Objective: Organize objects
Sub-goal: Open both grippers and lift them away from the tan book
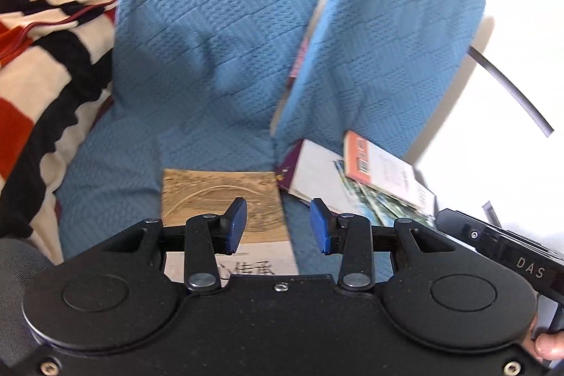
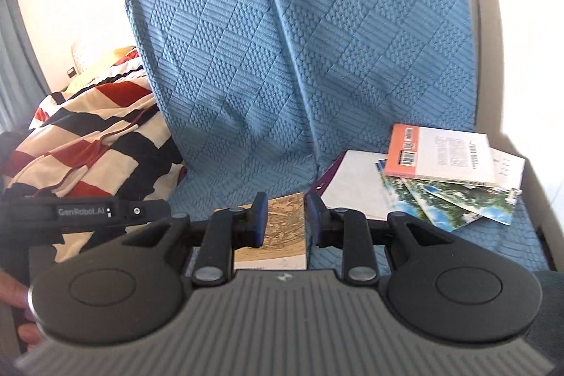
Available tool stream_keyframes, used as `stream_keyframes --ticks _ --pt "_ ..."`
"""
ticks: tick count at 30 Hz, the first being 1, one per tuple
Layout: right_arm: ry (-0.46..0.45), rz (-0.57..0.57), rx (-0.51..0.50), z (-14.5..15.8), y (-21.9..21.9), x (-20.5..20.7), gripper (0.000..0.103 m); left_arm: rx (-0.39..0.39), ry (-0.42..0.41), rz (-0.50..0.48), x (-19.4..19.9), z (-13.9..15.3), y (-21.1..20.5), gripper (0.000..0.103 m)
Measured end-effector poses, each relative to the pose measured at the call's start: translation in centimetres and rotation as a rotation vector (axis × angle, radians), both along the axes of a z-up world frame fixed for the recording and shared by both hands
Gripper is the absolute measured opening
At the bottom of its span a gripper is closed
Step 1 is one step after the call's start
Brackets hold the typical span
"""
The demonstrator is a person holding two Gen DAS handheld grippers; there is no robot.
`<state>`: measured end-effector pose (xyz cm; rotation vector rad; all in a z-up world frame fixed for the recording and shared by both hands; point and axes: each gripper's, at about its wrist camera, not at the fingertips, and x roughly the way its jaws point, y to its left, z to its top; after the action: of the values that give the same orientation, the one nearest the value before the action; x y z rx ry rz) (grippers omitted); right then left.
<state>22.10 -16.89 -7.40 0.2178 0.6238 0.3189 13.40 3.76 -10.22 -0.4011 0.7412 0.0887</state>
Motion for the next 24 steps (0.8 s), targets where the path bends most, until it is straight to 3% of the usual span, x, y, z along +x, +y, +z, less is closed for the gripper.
stream_keyframes --ticks 5,24 --pt "0.006 -0.034 -0.002 0.2 -1.1 -1.4 0.028 0.012 -0.009 -0.047 -0.2 0.8 -2.0 0.038" --pt "-0.025 -0.054 -0.036 0.8 -2.3 -3.6 0.029 0.014 -0.004 -0.044 -1.7 1.5 -4.3 0.038"
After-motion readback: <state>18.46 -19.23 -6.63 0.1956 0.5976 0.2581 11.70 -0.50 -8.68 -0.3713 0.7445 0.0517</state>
